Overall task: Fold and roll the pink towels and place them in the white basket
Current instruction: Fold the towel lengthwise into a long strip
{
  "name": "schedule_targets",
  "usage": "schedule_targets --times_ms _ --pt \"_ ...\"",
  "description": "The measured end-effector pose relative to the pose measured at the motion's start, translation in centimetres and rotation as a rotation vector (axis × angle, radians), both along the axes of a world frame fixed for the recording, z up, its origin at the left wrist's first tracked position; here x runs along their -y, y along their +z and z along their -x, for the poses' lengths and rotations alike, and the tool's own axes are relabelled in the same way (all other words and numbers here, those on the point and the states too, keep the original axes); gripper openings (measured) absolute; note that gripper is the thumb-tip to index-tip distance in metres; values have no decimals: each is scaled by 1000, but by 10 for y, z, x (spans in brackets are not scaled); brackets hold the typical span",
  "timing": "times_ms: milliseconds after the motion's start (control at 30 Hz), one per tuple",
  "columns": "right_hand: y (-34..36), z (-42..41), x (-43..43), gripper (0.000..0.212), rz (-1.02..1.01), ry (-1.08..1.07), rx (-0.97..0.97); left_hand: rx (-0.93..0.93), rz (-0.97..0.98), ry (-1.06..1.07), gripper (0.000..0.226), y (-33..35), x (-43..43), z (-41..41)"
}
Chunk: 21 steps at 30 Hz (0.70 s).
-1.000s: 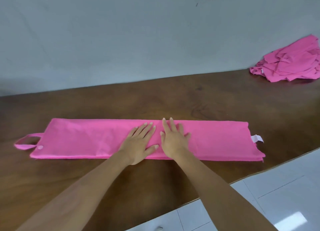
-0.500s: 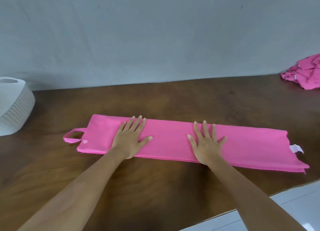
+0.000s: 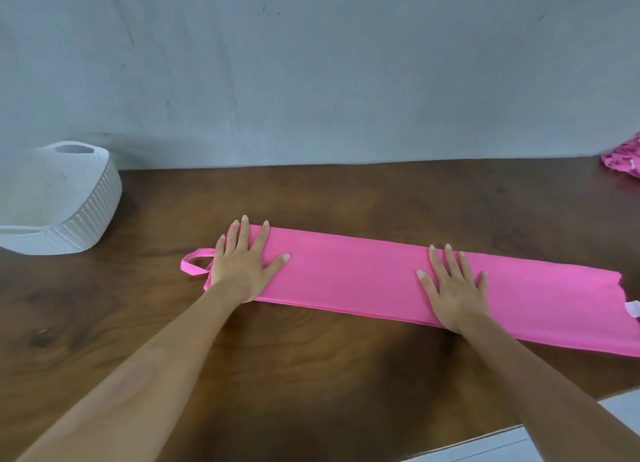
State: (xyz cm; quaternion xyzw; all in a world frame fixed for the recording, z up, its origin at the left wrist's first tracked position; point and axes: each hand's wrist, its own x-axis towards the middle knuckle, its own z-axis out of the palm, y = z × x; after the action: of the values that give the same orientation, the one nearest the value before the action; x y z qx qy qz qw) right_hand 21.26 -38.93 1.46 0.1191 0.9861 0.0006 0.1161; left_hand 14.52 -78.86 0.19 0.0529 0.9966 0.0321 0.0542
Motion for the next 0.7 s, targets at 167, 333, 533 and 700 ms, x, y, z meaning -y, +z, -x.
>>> schedule_targets --times_ms 167,333,533,700 --pt "2 1 3 79 13 -7 1 35 -16 89 87 3 -6 4" --pt "0 2 3 76 38 -4 -26 -83 -50 -32 78 6 -44 -2" --pt "-3 4 0 74 54 9 -40 -44 -241 -272 62 13 -159 -22" --pt "-5 3 -14 73 118 71 -71 21 -345 -228 58 15 -244 -30"
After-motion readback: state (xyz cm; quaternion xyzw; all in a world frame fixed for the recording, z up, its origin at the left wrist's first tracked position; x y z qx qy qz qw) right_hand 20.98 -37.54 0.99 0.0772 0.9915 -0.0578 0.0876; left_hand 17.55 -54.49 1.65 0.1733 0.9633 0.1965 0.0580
